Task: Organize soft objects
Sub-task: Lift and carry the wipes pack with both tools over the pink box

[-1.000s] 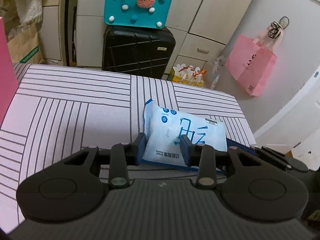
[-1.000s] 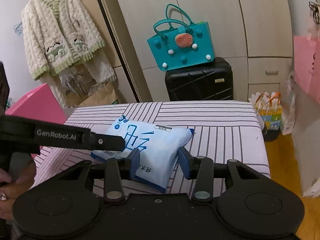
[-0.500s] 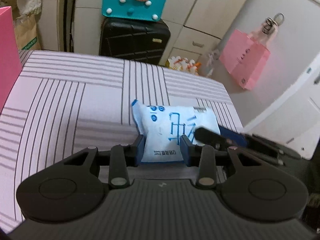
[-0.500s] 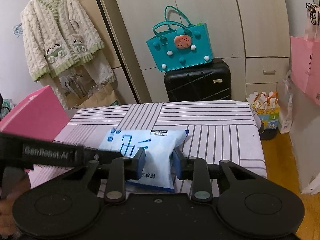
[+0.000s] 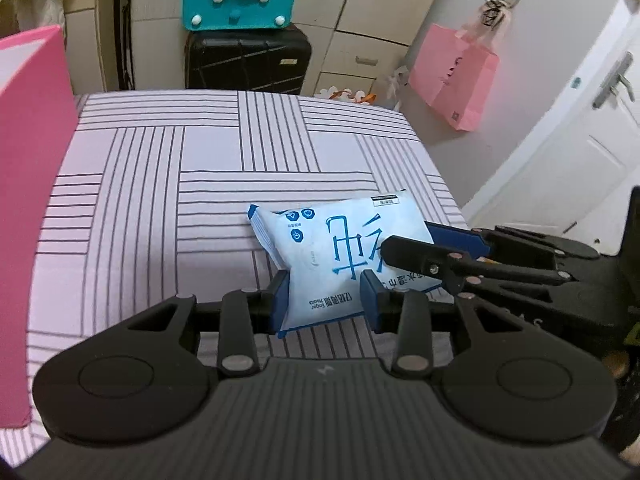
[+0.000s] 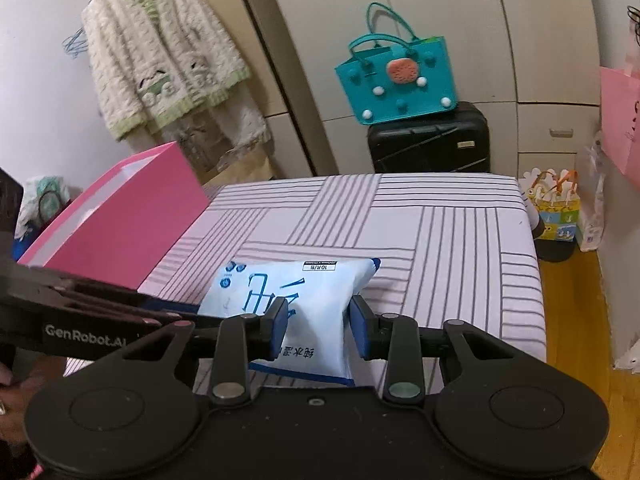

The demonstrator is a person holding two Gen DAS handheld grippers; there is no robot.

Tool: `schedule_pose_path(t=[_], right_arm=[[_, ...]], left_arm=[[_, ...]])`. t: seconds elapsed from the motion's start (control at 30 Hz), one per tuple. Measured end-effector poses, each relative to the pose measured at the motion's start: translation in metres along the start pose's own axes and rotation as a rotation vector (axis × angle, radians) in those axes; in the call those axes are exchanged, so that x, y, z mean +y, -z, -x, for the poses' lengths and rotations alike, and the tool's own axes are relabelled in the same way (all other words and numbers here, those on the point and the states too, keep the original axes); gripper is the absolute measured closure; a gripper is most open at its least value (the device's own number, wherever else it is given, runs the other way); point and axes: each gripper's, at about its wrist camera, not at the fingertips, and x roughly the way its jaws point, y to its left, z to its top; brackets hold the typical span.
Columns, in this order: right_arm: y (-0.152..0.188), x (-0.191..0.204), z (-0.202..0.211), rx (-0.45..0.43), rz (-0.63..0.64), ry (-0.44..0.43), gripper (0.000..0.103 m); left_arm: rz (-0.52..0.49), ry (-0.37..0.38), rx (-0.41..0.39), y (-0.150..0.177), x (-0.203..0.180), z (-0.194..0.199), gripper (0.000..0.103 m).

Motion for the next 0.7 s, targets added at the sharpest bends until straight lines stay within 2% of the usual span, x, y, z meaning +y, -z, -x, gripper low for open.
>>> schedule_pose_path(t=[0.17, 0.33, 0.7], right_arm=[[0.006, 0.015, 0.021, 0.019, 0.04, -0.023, 0.063], [0.016, 0.029, 0.044, 0.044, 0.067, -0.081, 0.063], [0.027, 0.075, 0.077, 0.054, 0.174, -0.162, 0.062]], left_arm=[[-0.054, 0.031, 0.014, 0.011, -0.002, 0.03, 0.067], [-0.11, 0.05, 0.039, 0.027, -0.001, 0.058, 0.067], [-0.121, 0.035, 0.017, 0.053, 0.011, 0.118, 0.067]])
